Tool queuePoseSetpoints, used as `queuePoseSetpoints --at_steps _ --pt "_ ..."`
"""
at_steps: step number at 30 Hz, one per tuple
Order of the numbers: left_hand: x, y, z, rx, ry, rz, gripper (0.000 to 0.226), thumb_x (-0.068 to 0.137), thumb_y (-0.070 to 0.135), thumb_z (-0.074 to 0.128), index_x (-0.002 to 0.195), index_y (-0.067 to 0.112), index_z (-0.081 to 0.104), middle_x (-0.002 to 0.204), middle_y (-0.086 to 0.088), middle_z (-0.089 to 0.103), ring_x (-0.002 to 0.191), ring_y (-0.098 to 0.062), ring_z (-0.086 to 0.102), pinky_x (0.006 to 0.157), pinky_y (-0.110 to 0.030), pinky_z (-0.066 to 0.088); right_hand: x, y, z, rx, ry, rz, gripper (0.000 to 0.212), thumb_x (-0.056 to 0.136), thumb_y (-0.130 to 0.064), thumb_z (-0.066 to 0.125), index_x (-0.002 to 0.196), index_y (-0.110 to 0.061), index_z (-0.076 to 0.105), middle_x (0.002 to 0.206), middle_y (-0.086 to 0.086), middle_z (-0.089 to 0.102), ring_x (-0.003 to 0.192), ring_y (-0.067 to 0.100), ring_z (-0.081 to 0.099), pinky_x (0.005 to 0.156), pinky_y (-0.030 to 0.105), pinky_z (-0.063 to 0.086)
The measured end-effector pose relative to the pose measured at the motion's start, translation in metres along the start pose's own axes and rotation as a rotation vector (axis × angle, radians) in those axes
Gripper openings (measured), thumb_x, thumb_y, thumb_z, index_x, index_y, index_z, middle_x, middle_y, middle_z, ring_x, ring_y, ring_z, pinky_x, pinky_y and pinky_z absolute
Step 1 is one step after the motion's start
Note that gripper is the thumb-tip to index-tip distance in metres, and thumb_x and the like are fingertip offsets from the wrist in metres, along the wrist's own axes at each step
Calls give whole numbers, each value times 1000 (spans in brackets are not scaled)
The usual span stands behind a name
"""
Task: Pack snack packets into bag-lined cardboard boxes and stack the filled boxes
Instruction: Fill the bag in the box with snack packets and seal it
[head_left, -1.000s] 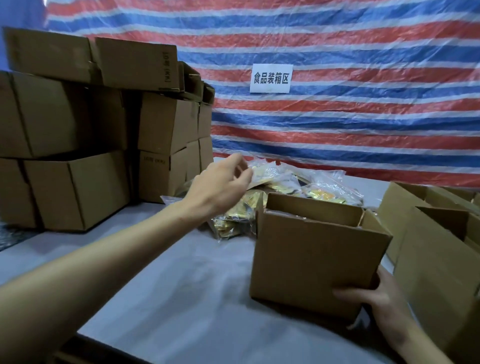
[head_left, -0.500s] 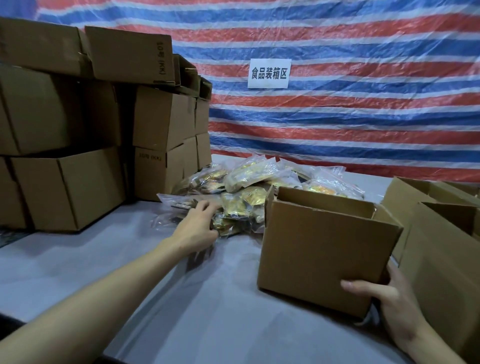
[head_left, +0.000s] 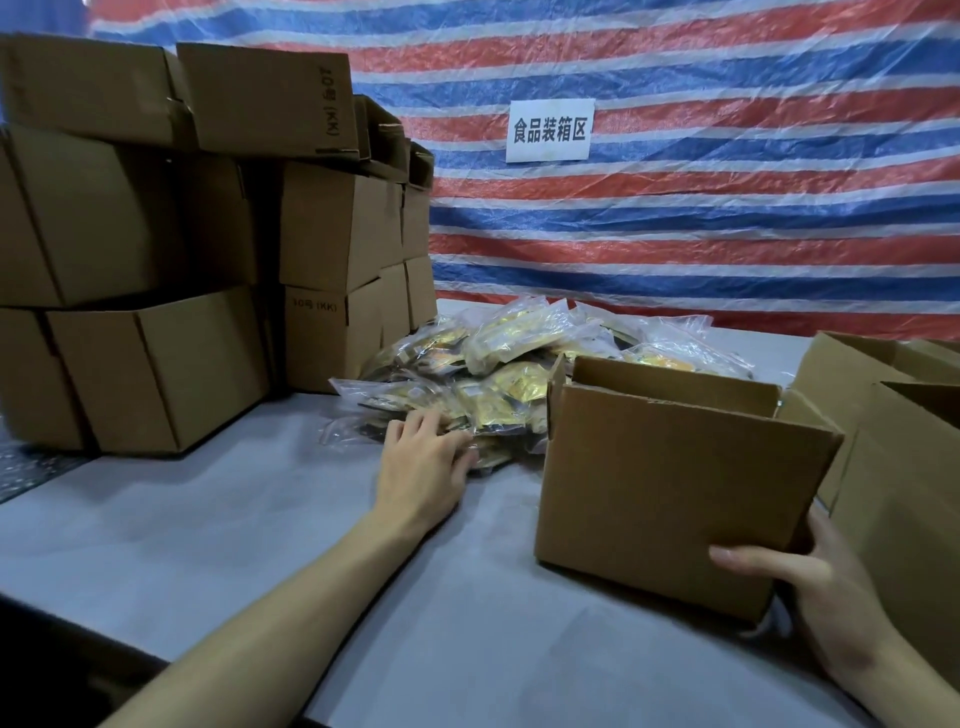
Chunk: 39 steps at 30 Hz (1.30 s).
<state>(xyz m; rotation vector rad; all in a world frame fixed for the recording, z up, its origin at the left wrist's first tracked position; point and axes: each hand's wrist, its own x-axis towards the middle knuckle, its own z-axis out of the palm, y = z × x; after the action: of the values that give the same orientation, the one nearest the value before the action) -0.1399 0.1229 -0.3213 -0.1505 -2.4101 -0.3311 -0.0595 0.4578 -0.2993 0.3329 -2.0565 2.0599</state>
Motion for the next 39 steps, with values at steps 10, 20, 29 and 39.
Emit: queuePoseSetpoints --at_steps 10,20,29,39 --pt "-7 10 -14 -252 -6 57 42 86 55 46 75 17 60 76 7 61 75 -19 57 75 -34 38 -2 0 1 -22 16 15 83 28 -9 88 107 -25 68 99 6 77 63 8 72 52 14 53" --pt "-5 13 -10 -116 9 48 56 83 65 42 97 22 77 91 -1 61 85 -24 60 76 -36 41 -4 -5 5 -25 33 7 96 25 2 84 115 -23 66 106 0 77 93 16 73 79 34 52" --pt "-4 12 -19 -131 -20 256 37 81 41 70 99 9 64 103 -5 72 93 -30 68 77 -37 53 -3 -7 2 -4 17 56 100 22 4 85 117 -23 65 105 -1 77 99 23 71 78 35 53" --pt "2 11 -41 350 -298 193 70 83 78 51 137 33 51 127 -3 56 117 -28 54 92 -40 40 -2 -5 -1 21 -9 36 84 34 -5 85 114 -22 67 102 4 78 76 13 74 55 26 57"
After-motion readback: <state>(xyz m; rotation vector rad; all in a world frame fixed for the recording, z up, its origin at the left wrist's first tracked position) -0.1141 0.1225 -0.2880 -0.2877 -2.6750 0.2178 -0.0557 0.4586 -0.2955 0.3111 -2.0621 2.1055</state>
